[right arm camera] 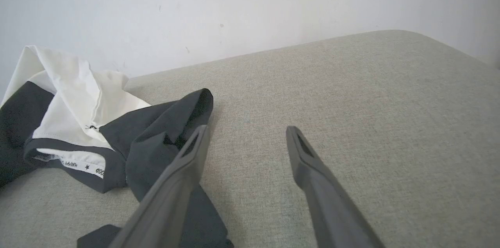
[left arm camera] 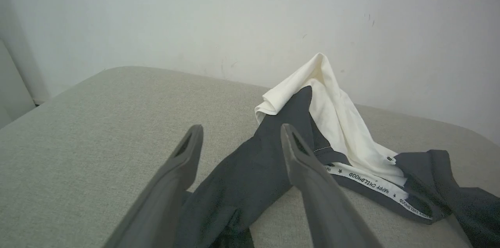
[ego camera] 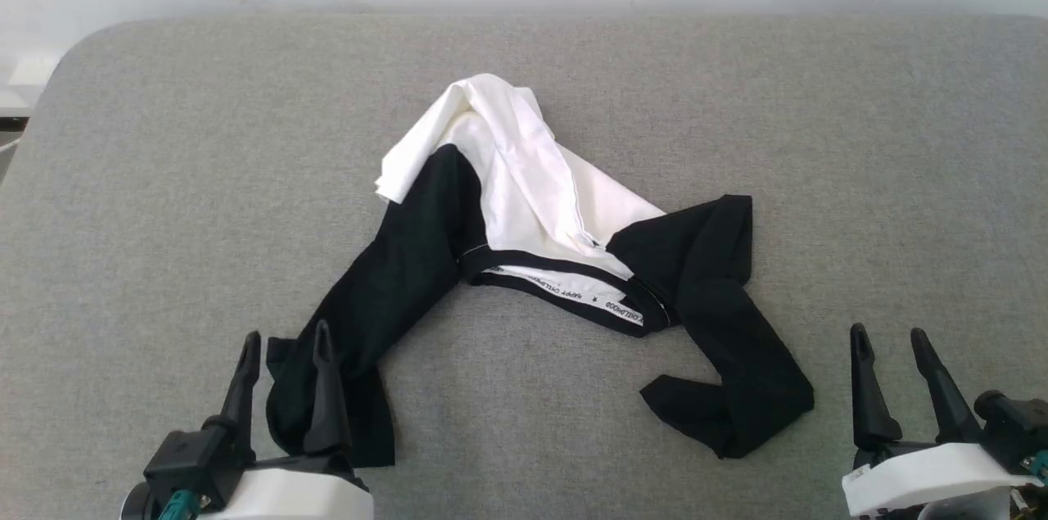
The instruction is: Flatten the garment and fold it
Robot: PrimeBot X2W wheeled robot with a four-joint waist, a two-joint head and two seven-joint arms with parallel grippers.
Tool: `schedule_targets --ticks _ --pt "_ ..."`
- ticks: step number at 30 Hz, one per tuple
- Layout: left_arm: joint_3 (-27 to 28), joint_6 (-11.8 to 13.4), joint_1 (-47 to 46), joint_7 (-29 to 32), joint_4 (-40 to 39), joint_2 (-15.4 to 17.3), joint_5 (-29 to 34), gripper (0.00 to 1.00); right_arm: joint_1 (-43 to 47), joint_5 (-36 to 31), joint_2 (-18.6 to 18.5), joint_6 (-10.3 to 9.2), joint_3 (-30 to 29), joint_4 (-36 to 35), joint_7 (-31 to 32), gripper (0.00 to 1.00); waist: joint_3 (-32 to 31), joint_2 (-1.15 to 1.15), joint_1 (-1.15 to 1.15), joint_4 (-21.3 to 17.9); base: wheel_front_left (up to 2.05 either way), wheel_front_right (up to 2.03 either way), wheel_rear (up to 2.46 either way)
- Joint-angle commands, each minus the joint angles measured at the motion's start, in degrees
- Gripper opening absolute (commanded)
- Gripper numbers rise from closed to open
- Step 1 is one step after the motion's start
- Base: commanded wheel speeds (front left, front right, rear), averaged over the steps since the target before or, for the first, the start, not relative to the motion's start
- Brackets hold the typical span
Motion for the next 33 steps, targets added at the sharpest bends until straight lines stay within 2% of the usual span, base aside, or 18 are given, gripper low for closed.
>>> schedule_targets --ticks 1,5,9,15,19,22,26,31,33 --pt "0.63 -0.27 0.26 -0.24 -0.07 -0.46 0.44 1.00 0.48 0.12 0.11 -0.04 -0.16 -0.25 -0.27 1.00 -0.12 0.00 0.01 0.18 0.00 0.00 0.00" --pt "2.58 -2.01 1.21 -0.26 -0.22 -2.48 1.76 1.00 0.45 -0.74 0.11 -0.04 0.42 -1.36 -0.20 1.00 -0.54 0.00 0.01 1.07 0.00 0.00 0.00" --pt "4.38 -3.59 1.23 -0.27 -0.22 -3.53 3.07 1.00 -2.31 -2.95 0.11 -0.04 3.67 -4.76 2.41 1.00 -0.57 0.00 0.01 1.76 0.00 0.00 0.00" --pt "5.07 -5.65 0.56 -0.27 0.34 -5.97 4.67 1.00 -10.94 -5.87 0.11 -0.04 13.15 -9.31 14.47 1.00 0.49 0.00 0.01 3.27 0.00 0.00 0.00" --pt "5.00 -6.98 0.20 -0.28 1.16 -7.28 5.88 1.00 -17.03 -5.36 -0.20 -0.04 18.41 -8.47 25.17 1.00 1.56 0.00 0.01 4.85 0.00 0.00 0.00" --pt "4.57 -8.00 -0.48 -0.28 2.09 -7.69 6.88 1.00 -21.28 -4.40 -3.18 -0.04 23.00 -6.41 33.19 1.00 2.53 0.00 0.01 6.36 0.00 0.00 0.00" --pt "4.29 -9.21 -1.69 -0.28 3.11 -8.63 7.35 1.00 -26.14 -2.41 -7.37 -0.04 28.41 -3.60 40.57 1.00 3.84 0.00 0.01 8.52 0.00 0.00 0.00" --pt "3.98 -10.76 -2.88 -0.28 4.82 -9.80 7.50 1.00 -30.60 -1.37 -11.00 -0.04 35.47 0.31 45.52 1.00 4.92 0.00 0.01 10.95 0.00 0.00 0.00" --pt "4.02 -11.19 -3.31 -0.28 5.49 -10.23 7.59 1.00 -31.53 -0.27 -11.36 -0.04 37.74 2.04 46.71 1.00 5.17 0.00 0.01 11.73 0.00 0.00 0.00"
